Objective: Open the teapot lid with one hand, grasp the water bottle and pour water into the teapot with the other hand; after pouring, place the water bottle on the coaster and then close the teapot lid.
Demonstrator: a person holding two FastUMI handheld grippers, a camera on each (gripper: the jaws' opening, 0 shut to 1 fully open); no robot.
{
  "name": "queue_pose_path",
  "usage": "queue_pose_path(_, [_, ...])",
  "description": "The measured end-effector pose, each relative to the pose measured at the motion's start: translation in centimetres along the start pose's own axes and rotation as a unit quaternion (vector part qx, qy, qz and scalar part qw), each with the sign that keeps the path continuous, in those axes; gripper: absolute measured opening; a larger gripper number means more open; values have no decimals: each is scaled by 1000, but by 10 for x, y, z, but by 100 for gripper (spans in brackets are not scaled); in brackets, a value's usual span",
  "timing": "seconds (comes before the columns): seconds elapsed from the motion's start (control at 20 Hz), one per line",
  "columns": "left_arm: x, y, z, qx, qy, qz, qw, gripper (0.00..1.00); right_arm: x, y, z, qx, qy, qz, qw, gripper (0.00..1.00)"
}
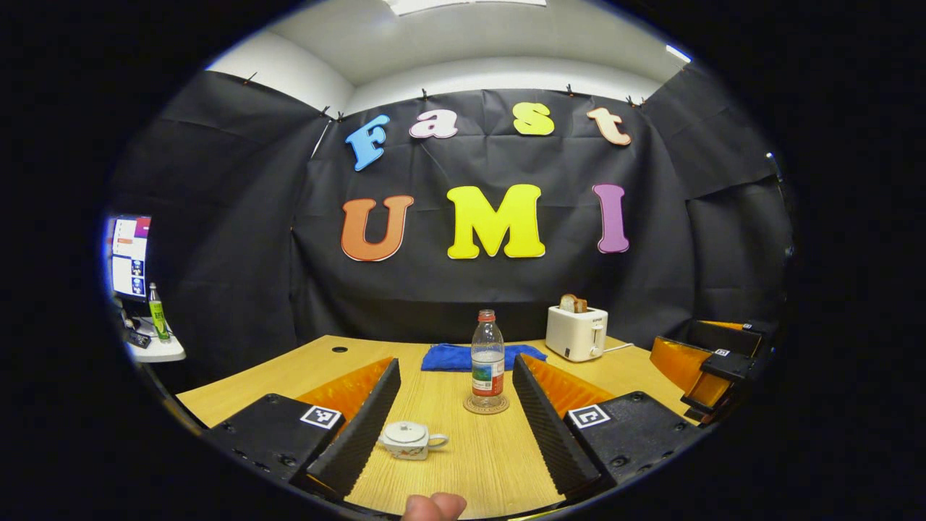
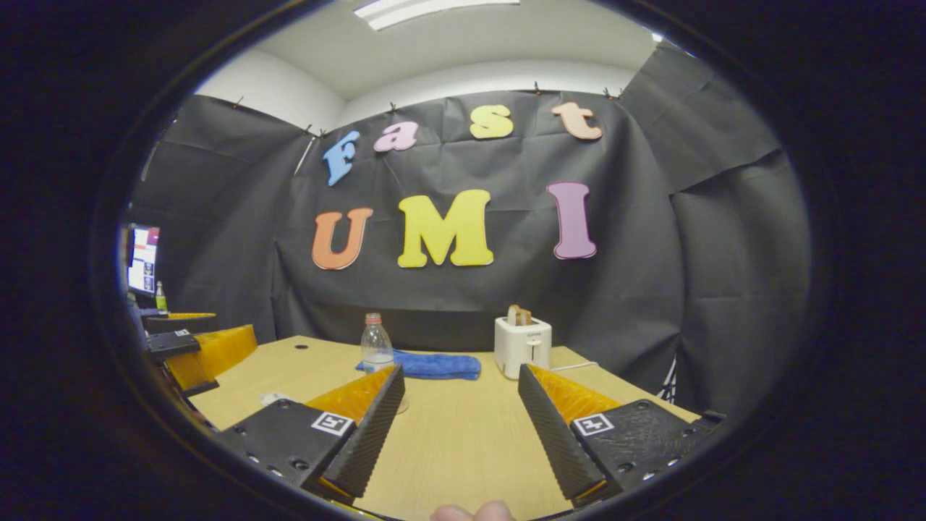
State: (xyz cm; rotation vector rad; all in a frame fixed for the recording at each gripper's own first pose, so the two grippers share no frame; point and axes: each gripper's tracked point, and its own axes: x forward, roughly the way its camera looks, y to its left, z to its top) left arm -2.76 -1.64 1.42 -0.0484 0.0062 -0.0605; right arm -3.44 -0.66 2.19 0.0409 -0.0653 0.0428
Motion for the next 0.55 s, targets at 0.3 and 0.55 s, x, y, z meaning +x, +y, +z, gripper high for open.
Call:
queue_pose_path(0.3, [-2, 11, 6, -26, -2, 10, 1000, 98, -12, 11, 2, -22, -6, -9, 1000, 95])
queue_pose_path(0.55, [1, 17, 3, -17, 4, 10, 1000, 98, -13, 16, 8, -35, -11, -15, 999, 94])
